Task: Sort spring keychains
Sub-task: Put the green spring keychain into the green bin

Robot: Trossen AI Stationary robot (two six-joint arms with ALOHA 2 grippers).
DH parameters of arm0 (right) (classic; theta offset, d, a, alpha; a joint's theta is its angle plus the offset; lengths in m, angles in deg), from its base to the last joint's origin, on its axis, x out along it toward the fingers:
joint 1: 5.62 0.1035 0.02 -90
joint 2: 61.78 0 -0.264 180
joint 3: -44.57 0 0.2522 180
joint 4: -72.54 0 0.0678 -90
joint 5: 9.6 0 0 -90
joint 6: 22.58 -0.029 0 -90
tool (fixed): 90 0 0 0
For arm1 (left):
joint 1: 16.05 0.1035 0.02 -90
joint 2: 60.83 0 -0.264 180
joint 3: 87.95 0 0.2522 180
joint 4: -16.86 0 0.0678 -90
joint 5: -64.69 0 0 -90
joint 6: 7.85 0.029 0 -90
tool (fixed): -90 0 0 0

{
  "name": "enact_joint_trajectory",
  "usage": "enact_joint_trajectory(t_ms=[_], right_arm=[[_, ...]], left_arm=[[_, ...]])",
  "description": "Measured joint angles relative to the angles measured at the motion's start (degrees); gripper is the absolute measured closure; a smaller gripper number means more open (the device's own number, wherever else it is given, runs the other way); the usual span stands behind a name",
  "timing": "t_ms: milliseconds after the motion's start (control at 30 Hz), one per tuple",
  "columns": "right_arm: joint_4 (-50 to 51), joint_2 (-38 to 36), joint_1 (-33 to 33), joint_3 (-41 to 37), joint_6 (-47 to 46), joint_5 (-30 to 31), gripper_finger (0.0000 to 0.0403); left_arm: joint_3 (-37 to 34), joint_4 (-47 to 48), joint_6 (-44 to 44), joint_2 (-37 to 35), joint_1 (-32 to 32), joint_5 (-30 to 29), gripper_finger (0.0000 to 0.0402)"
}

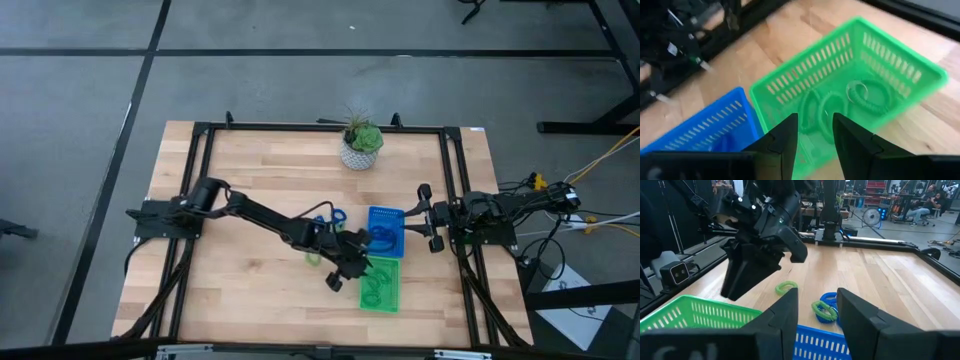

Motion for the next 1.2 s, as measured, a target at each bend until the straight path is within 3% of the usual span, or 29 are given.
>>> enact_joint_trajectory(t_ms=[433, 700, 867, 1067, 1200], right_arm=[[0.0, 0.0, 0.0, 0.0, 0.0, 0.0, 0.0267], [0.0, 0.0, 0.0, 0.0, 0.0, 0.0, 0.0267], [0.0, 0.0, 0.0, 0.0, 0.0, 0.0, 0.0267], [0.0, 0.0, 0.0, 0.0, 0.0, 0.0, 0.0267], [0.0, 0.0, 0.0, 0.0, 0.0, 0.0, 0.0267]], left_arm=[[-0.2, 9.1, -4.2, -2.1, 2.8, -0.8, 0.0292], [-7.5, 3.0, -9.3, -6.7, 7.4, 4.0, 0.0293], [-12.9, -0.3, -11.7, -10.0, 10.1, 4.0, 0.0293], [-17.5, -1.7, -12.7, -13.0, 12.4, 2.9, 0.0293], [-18.1, 0.6, -13.3, -13.3, 13.5, -4.0, 0.0294]])
